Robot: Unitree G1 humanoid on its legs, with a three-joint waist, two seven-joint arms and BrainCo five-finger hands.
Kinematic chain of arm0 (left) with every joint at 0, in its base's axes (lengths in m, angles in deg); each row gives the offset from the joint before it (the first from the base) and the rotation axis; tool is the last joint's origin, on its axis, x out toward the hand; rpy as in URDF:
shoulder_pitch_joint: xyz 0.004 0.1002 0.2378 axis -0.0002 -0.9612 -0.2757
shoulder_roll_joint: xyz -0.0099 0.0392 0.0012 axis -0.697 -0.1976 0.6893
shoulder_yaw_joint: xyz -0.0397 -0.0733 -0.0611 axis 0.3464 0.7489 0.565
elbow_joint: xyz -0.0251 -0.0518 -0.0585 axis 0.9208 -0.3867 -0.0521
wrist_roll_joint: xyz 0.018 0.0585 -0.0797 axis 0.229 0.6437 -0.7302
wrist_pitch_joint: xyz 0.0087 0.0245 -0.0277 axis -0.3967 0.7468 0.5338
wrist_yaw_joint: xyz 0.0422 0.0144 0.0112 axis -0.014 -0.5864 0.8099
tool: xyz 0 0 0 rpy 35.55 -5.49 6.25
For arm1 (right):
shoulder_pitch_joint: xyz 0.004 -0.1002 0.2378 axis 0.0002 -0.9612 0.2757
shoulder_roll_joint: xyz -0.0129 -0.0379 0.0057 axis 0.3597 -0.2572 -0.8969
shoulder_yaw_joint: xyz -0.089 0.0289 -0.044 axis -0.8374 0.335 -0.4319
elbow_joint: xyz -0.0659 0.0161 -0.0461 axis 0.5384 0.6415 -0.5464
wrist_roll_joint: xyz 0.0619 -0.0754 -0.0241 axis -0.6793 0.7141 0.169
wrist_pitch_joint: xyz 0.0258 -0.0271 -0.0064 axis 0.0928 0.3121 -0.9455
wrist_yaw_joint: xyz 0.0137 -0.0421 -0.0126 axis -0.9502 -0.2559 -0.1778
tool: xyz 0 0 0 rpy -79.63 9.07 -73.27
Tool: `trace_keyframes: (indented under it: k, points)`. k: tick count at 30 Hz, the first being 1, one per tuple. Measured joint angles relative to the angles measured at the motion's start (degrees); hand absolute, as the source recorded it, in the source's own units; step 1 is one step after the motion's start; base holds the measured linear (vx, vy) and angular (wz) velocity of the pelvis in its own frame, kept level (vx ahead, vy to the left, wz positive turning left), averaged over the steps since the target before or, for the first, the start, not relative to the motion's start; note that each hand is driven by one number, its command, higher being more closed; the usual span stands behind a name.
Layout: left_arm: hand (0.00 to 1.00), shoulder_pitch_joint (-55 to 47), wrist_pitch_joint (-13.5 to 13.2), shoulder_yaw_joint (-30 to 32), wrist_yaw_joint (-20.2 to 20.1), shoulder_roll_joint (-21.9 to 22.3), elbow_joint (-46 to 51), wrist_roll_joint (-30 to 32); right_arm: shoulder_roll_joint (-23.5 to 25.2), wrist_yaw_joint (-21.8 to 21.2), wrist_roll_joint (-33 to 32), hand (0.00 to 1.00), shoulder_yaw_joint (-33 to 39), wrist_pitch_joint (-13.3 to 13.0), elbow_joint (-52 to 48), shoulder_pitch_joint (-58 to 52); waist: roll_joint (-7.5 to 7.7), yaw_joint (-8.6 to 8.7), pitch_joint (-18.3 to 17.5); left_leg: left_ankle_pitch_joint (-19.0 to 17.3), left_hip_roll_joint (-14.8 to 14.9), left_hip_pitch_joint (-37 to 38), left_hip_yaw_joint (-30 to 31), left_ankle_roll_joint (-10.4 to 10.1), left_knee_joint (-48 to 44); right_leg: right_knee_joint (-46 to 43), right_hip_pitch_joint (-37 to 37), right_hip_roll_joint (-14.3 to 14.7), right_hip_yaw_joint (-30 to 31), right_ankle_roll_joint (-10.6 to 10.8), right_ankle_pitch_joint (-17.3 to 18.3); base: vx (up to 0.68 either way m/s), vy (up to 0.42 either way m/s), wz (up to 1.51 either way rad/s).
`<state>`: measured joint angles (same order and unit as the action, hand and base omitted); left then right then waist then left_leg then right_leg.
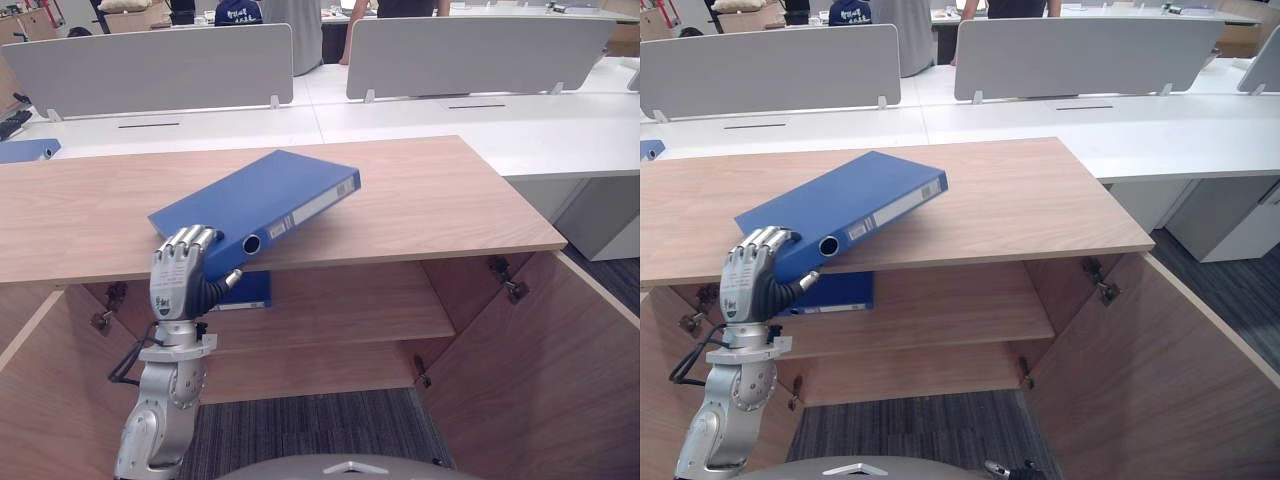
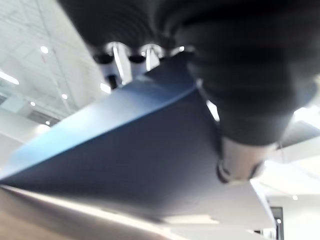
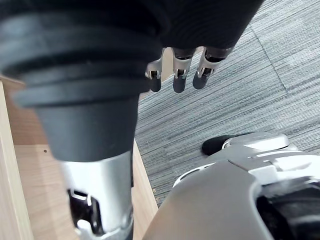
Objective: Walk over to the cabinet, pick up the folder, carry it to the office cabinet, place the folder inside the office cabinet, then close the office cabinet door
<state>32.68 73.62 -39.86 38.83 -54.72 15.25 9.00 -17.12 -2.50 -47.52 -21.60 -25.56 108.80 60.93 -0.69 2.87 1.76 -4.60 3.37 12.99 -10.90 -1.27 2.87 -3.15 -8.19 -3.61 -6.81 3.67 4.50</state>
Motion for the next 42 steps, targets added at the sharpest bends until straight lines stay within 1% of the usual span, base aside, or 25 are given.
trace_keyframes:
  k: [1,4,7,9,10,11,13,14,15,17,18,19,21,23,24,26,28,31,33,38,42]
  points:
    - [1.00,0.0,0.0,0.3,0.2,0.2,0.2,-0.8,0.0,0.0,0.0,0.00,0.0,-0.1,-0.3,-0.2,0.06,-0.05,0.0,0.0,0.0,0.0,0.0,0.0,0.0,-0.3,0.1,0.0,0.0,-0.1,0.2,-0.02,-0.037,0.01]
    - [1.00,0.1,0.4,1.1,2.4,1.7,0.5,-2.6,0.1,0.5,-1.2,0.00,-0.5,-0.8,-3.2,-1.5,-0.09,-0.48,0.0,0.0,0.2,0.0,0.2,-0.1,0.0,-1.0,0.4,0.2,-0.1,-0.2,0.7,-0.01,-0.037,0.02]
    - [1.00,0.1,0.5,1.7,3.5,1.9,2.9,-4.7,1.1,2.1,-2.4,0.00,-1.2,-1.9,-8.5,-2.6,-0.07,-0.55,0.1,-0.1,0.4,-0.1,0.2,-0.1,-0.2,-1.5,0.7,0.3,-0.1,-0.3,1.0,-0.01,-0.037,-0.01]
    - [1.00,0.1,0.4,1.9,4.4,2.2,5.7,-6.5,1.9,2.2,-3.5,0.00,-2.3,-3.0,-13.0,-3.0,0.14,-0.54,0.1,-0.4,0.4,-0.5,0.2,0.1,-0.7,-1.5,0.8,0.3,-0.1,-0.3,1.0,0.00,0.000,0.00]
    - [1.00,0.2,0.4,2.0,4.7,3.1,7.3,-7.6,3.0,2.2,-3.7,0.00,-2.7,-3.7,-15.5,-3.1,0.27,-0.58,0.2,-0.5,0.4,-0.8,0.2,0.0,-1.0,-1.5,1.0,0.2,-0.1,-0.3,1.0,0.00,0.000,0.00]
    - [1.00,0.2,0.4,2.0,4.9,3.6,8.0,-8.0,3.6,2.2,-3.7,0.00,-2.7,-3.8,-17.1,-3.3,0.29,-0.59,0.2,-0.6,0.4,-0.9,0.2,0.1,-1.1,-1.5,1.0,0.2,-0.1,-0.3,0.9,0.00,0.000,0.00]
    - [1.00,0.5,0.3,2.2,6.2,4.5,10.0,-9.3,6.0,2.3,-4.0,0.00,-3.7,-4.9,-23.6,-4.2,0.55,-0.60,0.3,-1.0,0.3,-1.3,0.1,0.1,-1.8,-1.5,1.1,0.1,0.0,-0.2,0.9,0.00,0.000,0.00]
    - [1.00,0.5,0.3,2.3,6.2,4.5,10.4,-9.7,6.4,2.3,-4.1,0.00,-4.3,-5.0,-25.5,-4.7,0.56,-0.63,0.3,-1.0,0.3,-1.3,0.1,0.1,-1.8,-1.5,1.1,0.0,0.0,-0.2,0.9,0.00,0.000,0.00]
    - [1.00,0.5,0.3,2.5,6.4,5.2,11.6,-9.9,7.2,2.3,-4.4,0.00,-5.3,-5.6,-30.7,-6.1,0.60,-0.65,0.4,-1.1,0.2,-1.3,0.0,0.2,-1.8,-1.5,1.2,-0.1,0.1,-0.2,0.9,0.00,0.000,0.00]
    - [1.00,0.5,0.1,2.7,7.1,5.9,12.6,-10.8,8.1,2.4,-4.4,0.00,-5.3,-6.3,-35.6,-7.4,0.65,-0.60,0.4,-1.2,0.1,-1.2,0.0,0.4,-1.8,-1.4,1.2,-0.1,0.2,-0.2,0.9,0.00,0.001,-0.02]
    - [1.00,0.5,0.1,2.7,7.9,6.4,13.5,-11.2,8.6,2.4,-4.4,0.00,-5.3,-7.1,-38.9,-8.2,0.77,-0.55,0.5,-1.3,0.1,-1.2,-0.2,0.4,-1.9,-1.4,1.2,-0.1,0.4,-0.2,0.9,-0.01,0.001,-0.05]
    - [1.00,0.5,0.0,2.7,8.4,6.5,13.9,-11.7,8.7,2.4,-4.4,0.00,-5.4,-7.5,-40.4,-8.6,0.83,-0.54,0.5,-1.4,0.1,-1.2,-0.3,0.4,-1.9,-1.4,1.2,-0.1,0.5,-0.2,0.9,-0.01,-0.002,-0.09]
    - [1.00,0.5,-0.2,2.7,9.4,6.7,14.4,-13.2,8.7,2.4,-4.4,0.00,-6.7,-8.5,-46.8,-10.3,0.92,-0.50,0.6,-1.7,0.1,-1.0,-1.1,0.4,-2.0,-1.2,1.3,-0.1,1.2,-0.1,0.8,-0.01,-0.004,-0.15]
    - [1.00,0.5,-0.2,2.7,9.8,7.6,14.9,-13.2,9.1,2.4,-4.5,0.00,-7.2,-9.4,-51.3,-11.3,0.86,-0.29,0.7,-2.4,0.2,-1.0,-1.8,0.4,-2.8,-1.0,1.3,0.0,1.9,0.0,0.7,0.00,-0.001,-0.19]
    - [1.00,0.5,-0.2,2.7,10.1,8.3,15.5,-13.2,9.2,2.4,-4.7,0.00,-7.3,-10.2,-53.6,-11.7,0.83,0.08,0.8,-2.5,0.1,-1.0,-2.1,0.4,-2.9,-0.9,1.4,0.0,2.2,0.1,0.6,0.00,0.000,-0.18]
    - [1.00,0.5,-0.3,2.2,10.9,8.5,16.1,-13.2,9.4,2.4,-5.6,0.00,-7.4,-10.9,-56.7,-12.2,0.73,0.12,0.9,-3.0,0.2,-1.0,-3.2,0.5,-3.3,-0.8,1.9,0.1,3.3,0.2,0.4,0.01,0.013,-0.27]
    - [1.00,0.7,-0.3,1.9,11.0,8.5,16.2,-13.2,10.3,2.4,-5.7,0.00,-7.4,-11.3,-59.6,-12.3,0.58,0.42,1.0,-3.5,0.1,-1.4,-3.8,0.7,-4.0,-0.7,2.3,0.1,4.2,0.3,0.1,0.01,0.015,-0.28]
    - [1.00,1.2,-0.3,1.6,11.0,8.5,16.7,-13.1,10.4,2.4,-6.1,0.00,-7.8,-12.1,-66.0,-12.8,0.20,0.52,1.9,-3.9,0.0,-0.9,-5.1,0.8,-4.1,0.0,2.4,0.1,5.7,0.5,-0.5,0.00,0.018,-0.25]
    - [1.00,1.3,-0.3,1.3,11.0,8.5,18.4,-13.2,10.5,2.4,-6.7,0.00,-7.9,-13.5,-70.5,-13.3,0.27,0.79,2.4,-4.4,0.0,-0.9,-5.5,1.0,-4.7,0.1,2.5,0.1,6.2,0.5,-0.6,-0.01,0.003,-0.13]
    - [1.00,1.3,-0.9,0.0,11.0,8.5,18.5,-13.2,10.5,2.3,-9.3,0.00,-8.1,-15.2,-76.7,-13.8,0.18,0.91,2.5,-5.3,0.0,-0.8,-6.3,1.0,-5.8,0.1,2.5,0.1,7.1,0.6,-0.7,0.00,-0.005,-0.10]
    - [1.00,1.4,-1.1,-1.1,11.1,8.4,19.6,-13.2,10.7,2.1,-11.3,0.00,-9.0,-17.3,-81.4,-14.3,0.02,1.05,2.6,-5.3,-0.2,-0.8,-6.5,1.1,-5.8,0.1,2.8,0.0,7.6,0.8,-0.9,-0.03,-0.016,-0.06]
